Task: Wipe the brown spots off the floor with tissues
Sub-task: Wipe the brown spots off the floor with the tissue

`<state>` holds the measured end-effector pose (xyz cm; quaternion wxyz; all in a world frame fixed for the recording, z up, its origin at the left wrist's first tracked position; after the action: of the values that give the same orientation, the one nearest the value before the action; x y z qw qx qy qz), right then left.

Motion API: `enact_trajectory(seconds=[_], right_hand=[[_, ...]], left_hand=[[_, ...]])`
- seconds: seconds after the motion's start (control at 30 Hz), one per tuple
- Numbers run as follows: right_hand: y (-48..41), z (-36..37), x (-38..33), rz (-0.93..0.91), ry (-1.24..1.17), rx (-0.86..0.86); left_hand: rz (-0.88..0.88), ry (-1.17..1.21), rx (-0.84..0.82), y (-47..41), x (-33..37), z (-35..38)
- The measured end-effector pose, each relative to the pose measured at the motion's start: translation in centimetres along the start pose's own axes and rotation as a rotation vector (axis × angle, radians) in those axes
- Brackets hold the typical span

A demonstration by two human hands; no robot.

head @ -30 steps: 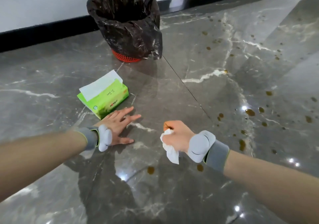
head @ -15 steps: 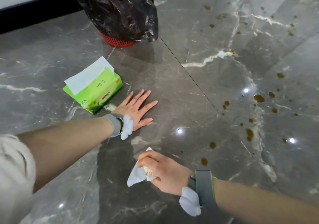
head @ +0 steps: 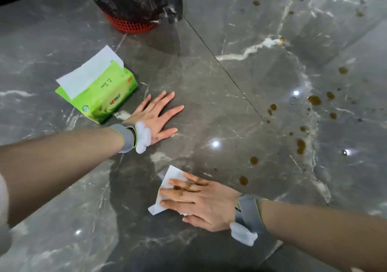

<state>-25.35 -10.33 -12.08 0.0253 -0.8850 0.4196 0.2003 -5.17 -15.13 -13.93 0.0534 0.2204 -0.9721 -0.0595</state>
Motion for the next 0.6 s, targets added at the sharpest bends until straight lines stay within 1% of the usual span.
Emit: enact_trajectory(seconds=[0.03, 0.1, 0.2, 0.27, 0.3, 0.33, 0.4, 0.43, 0.47, 0.5, 0.53, 0.6], right_hand=[[0.3, -0.1, 0.6, 0.056, 0.033, 0.014], [1.0, -0.5, 1.5, 0.231, 0.061, 0.052], [1.8, -1.5, 2.3, 0.495, -0.029, 0.202], [1.5, -1.6, 2.0, 0.580, -0.096, 0.273], [1.2, -1.4, 1.4, 0.545, -0.113, 0.283], [0.2, -1.0, 0.2, 0.442, -0.087, 0.263], [-1.1, 0.5, -3.0, 0.177, -0.007, 0.148], [-1.4, 1.0, -4.0, 0.082, -0.011, 0.115], [-1.4, 1.0, -4.1, 0.030, -0.043, 0.130], [-1.3, 0.6, -3.6, 0.018, -0.066, 0.172], [-1.1, 0.0, -2.5, 0.055, -0.066, 0.216], [0.0, -1.3, 0.8, 0.270, -0.021, 0.289]], left_hand=[[-0.011, 0.001, -0.006, 0.0, -0.1, 0.0], [-0.024, 0.002, -0.012, 0.0, -0.2, 0.0], [-0.033, -0.001, -0.009, -0.1, -0.3, -0.2], [-0.029, 0.005, -0.021, -0.1, -0.2, 0.0], [-0.031, 0.005, -0.033, -0.2, -0.1, 0.2], [-0.041, 0.004, -0.036, -0.1, -0.4, 0.2], [-0.043, 0.009, -0.032, -0.2, -0.3, 0.0], [-0.046, 0.007, -0.032, -0.2, -0.3, 0.0], [-0.049, 0.001, -0.037, -0.1, -0.3, -0.1], [-0.052, 0.000, -0.044, 0.0, -0.4, 0.0], [-0.052, 0.002, -0.042, 0.0, -0.3, 0.0], [-0.048, 0.011, -0.030, 0.1, -0.1, -0.3]])
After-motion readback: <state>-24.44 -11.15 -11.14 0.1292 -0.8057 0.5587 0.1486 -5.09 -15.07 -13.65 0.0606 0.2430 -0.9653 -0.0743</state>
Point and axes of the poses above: each hand's wrist, its own y-axis away from the middle knuckle, its own z-axis out of the palm, x = y × z, the point moved 8 cm from there along -y, towards the middle knuckle, and after that the axes turned 13 degrees about -z, right-handed, at the moved point
